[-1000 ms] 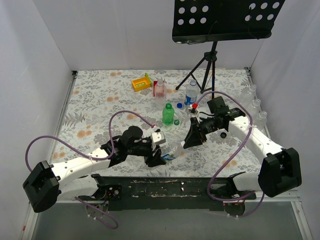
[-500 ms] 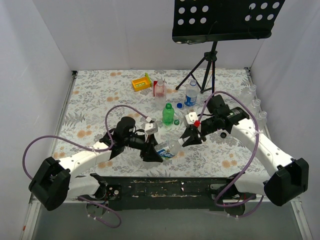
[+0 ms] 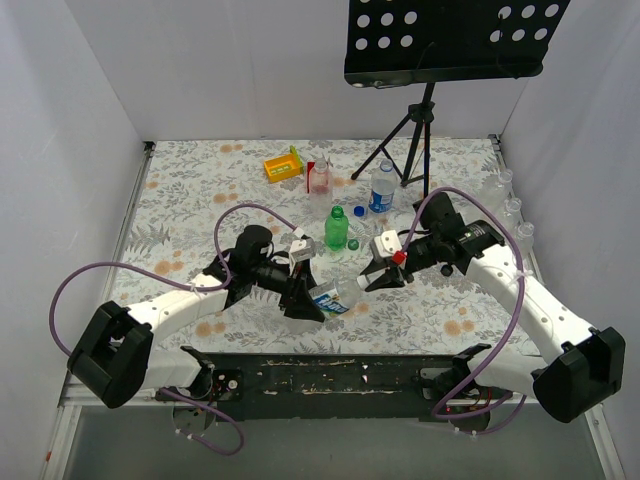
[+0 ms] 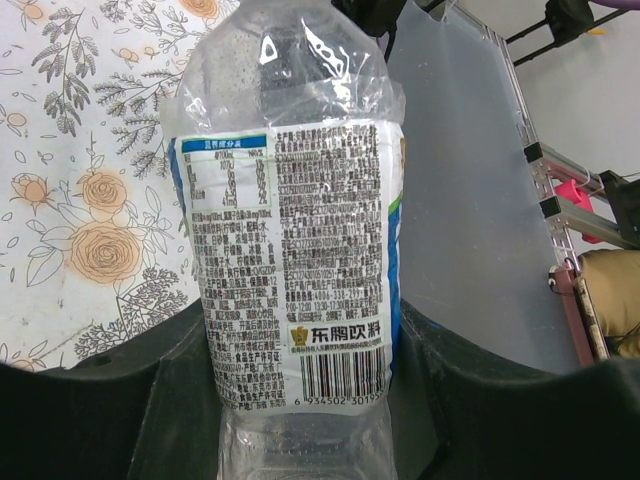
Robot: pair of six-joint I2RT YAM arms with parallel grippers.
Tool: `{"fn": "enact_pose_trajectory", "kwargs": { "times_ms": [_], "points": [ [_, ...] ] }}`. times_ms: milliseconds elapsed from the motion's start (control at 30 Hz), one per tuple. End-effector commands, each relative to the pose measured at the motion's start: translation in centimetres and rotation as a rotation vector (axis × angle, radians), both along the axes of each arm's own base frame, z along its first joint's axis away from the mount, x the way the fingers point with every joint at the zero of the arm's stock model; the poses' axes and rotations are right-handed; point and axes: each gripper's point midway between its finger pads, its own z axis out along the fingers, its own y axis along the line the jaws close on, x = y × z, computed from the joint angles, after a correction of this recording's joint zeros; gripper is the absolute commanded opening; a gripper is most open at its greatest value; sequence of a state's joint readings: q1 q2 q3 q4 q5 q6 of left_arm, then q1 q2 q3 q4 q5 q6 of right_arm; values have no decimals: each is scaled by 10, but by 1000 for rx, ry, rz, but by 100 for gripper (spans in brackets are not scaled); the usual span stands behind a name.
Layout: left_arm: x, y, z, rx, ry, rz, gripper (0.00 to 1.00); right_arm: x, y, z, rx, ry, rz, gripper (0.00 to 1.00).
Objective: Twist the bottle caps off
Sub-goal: Unscrew the bottle cap from the plastic bottle.
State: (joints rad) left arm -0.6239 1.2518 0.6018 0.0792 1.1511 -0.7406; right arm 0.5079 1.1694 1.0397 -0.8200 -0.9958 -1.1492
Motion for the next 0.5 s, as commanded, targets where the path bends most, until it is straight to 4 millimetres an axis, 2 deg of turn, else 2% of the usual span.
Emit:
{"fn": "enact_pose_trajectory", "kwargs": {
  "times_ms": [0,167,233,267,367,467],
  "points": [
    [-5,0,20,-50,-59,-58,0,22,-7,-1,-24,-76,-79,2],
    [0,1,19,-36,-99,-21,0,24,-7,6,5,-43,-98,6],
    [0,3,15,-9,-94,-6,0,25,-6,8,16,-16,-118,13],
    [0,3,13,3,-97,2,0,26,-6,10,27,1,-130,19],
    [5,5,8,40,-131,26,0,28,-7,16,49,54,-168,55],
    [9,7,1,86,-167,49,0,29,-11,23,69,99,-199,70]
  ]
}}
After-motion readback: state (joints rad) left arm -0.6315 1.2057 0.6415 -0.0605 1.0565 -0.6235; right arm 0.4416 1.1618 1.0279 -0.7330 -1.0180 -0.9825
